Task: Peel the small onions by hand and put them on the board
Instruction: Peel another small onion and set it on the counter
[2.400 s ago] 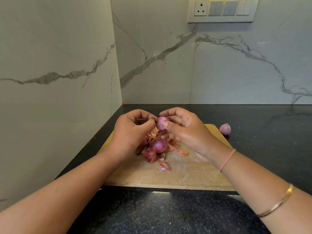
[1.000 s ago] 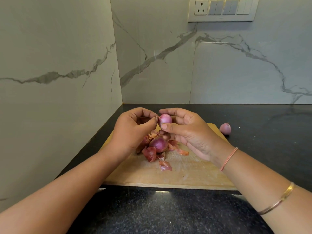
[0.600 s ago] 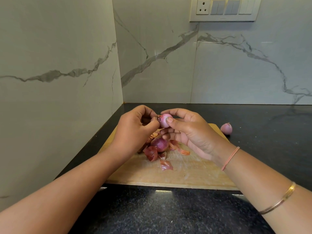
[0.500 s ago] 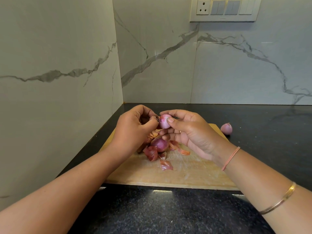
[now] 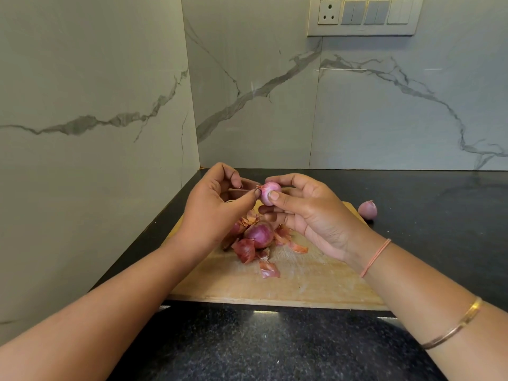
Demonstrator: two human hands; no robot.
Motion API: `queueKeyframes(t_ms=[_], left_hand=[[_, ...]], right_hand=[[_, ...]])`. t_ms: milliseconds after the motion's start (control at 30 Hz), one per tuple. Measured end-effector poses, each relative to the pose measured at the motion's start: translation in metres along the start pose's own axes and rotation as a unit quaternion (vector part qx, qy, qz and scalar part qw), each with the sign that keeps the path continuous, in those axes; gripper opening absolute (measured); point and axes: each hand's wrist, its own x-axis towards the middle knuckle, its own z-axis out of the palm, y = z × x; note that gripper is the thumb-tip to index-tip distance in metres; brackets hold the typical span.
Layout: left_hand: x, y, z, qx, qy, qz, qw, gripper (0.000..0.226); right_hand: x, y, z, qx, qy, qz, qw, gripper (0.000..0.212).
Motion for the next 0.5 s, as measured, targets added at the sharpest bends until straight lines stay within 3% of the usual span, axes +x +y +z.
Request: queueKeyframes(t_ms=[267, 500], left_hand=[[-0.0007, 0.0013, 0.0047, -0.006, 0.031, -0.017, 0.999, 0.031], [-0.0012, -0.0013, 0.0057, 0.067, 0.027, 0.017, 0.997, 0.034]], right_hand=[[-0.0016, 0.0025, 0.0022, -0.068, 0.011, -0.014, 0.998, 0.029], [0.0006, 0.0030, 0.0017, -0.068, 0.001, -0.011, 0.998, 0.020]])
